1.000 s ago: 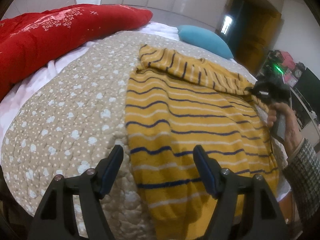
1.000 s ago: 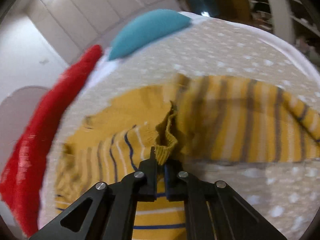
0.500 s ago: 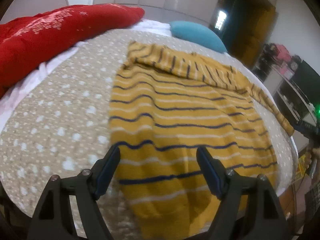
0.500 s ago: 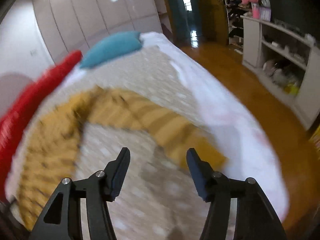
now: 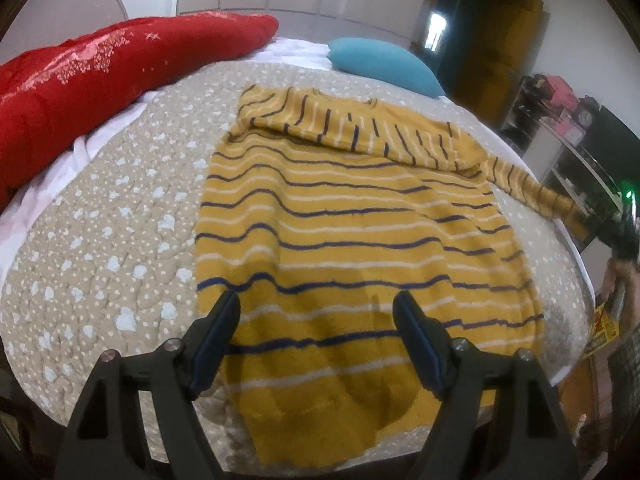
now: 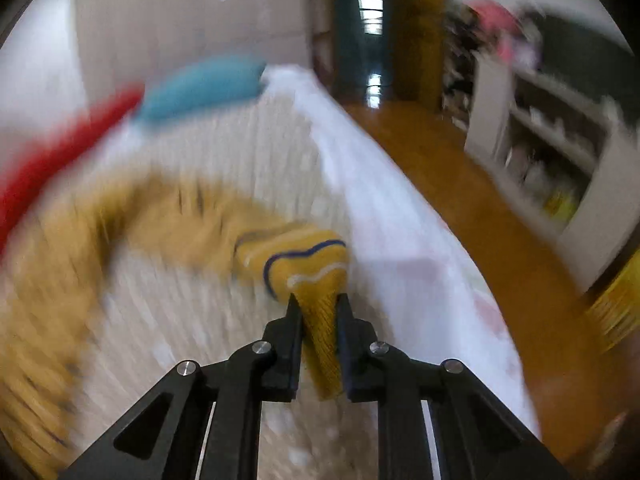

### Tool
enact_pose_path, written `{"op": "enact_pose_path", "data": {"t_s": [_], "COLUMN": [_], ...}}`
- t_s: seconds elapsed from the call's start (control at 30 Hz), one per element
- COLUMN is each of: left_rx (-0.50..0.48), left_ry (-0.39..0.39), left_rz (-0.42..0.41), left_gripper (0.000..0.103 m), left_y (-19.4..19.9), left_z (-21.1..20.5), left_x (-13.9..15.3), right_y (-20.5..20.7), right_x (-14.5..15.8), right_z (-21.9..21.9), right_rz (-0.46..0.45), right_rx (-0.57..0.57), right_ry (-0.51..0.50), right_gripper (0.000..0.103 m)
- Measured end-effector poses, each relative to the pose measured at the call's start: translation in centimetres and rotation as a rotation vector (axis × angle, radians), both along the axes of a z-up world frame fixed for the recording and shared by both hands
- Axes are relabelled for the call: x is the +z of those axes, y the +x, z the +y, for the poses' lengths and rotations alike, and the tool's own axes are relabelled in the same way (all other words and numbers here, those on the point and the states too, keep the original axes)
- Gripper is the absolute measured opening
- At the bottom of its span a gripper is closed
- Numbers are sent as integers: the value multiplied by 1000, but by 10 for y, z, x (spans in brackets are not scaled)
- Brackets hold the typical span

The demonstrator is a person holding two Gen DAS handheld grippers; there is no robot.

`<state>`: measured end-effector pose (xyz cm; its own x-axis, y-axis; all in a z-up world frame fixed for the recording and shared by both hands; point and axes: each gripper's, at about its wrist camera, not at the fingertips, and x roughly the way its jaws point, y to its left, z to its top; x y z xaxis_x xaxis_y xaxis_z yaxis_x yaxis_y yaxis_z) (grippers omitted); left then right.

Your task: Fold small clothes

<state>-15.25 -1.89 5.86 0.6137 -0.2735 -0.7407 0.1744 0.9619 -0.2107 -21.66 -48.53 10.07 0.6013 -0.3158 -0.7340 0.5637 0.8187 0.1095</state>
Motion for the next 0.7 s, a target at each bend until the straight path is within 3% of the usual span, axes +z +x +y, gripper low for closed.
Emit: {"op": "enact_pose_path", "data": {"t_s": [0.07, 0.1, 0.2, 0.3, 0.53, 0.63, 0.7], "left_rx": [-6, -9, -10, 6, -14, -12, -1], "left_ry": [-16, -20, -21, -33, -48, -52, -61], "left_rz": [13, 15, 8, 28, 45, 42, 40], "left_gripper": [78, 78, 78, 78, 78, 78, 78], "left_y": [1, 1, -1, 3, 8, 5, 4], "left_z": [-1, -2, 0, 4, -3, 0, 4], "left_x": [-2, -2, -4, -10, -14, -13, -13], "right_y": [-6, -9, -30, -57, -61, -42, -36], "right_x": [10, 10, 7, 8, -33, -63, -69], "right_z": [-40, -60, -97, -96, -57, -51, -53], "right_rz": [-70, -57, -50, -174, -277, -247, -272], "right_rx": [-134, -209, -354, -322, -153, -203, -263], "right_ry": [86, 105, 164, 263, 560, 615, 594], "right_gripper": [34, 39, 42, 48, 61, 61, 62]}}
